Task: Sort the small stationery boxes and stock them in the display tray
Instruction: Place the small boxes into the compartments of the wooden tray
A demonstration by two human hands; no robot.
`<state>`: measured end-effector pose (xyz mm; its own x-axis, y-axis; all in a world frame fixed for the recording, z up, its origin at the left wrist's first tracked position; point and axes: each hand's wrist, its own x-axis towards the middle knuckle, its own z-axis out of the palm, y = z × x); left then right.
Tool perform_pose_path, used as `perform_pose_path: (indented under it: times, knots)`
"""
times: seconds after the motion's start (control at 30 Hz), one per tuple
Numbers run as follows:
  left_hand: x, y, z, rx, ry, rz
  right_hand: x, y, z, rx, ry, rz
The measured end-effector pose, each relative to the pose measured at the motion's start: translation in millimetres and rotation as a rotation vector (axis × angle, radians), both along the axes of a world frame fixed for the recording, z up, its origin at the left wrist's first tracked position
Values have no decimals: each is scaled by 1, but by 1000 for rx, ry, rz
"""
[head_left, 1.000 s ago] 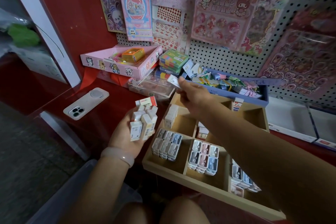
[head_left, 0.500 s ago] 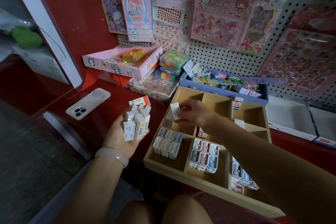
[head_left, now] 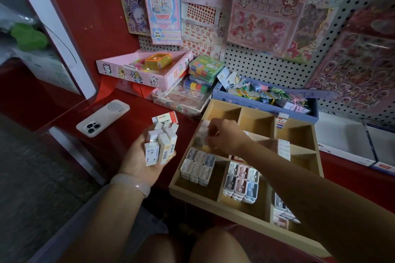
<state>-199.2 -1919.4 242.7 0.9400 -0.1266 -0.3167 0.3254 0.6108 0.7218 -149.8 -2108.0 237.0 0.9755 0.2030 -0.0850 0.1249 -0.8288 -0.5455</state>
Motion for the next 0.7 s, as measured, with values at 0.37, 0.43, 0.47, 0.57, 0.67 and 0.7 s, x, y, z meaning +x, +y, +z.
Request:
perform_pose_path:
  times: [0.37,0.43,0.47,0.57,0.67,0.7]
  knots:
    - [-1,7,-5,83,-4,64,2,25,-5,-274,-54,25]
    - [-1,7,-1,41,5,51,3,27,-6,-243,-8,4]
    - [-1,8,-2,19,-13,30,3,27,-8,-202,30,-15]
    - [-4,8,0,-16,-32,-41,5,24,-6,-52,175,-77]
    - [-5,7,3,-7,20,-4,5,18,-3,101,265,-134]
    - [-4,5,4,-15,41,10,5,18,-2,129,273,-144]
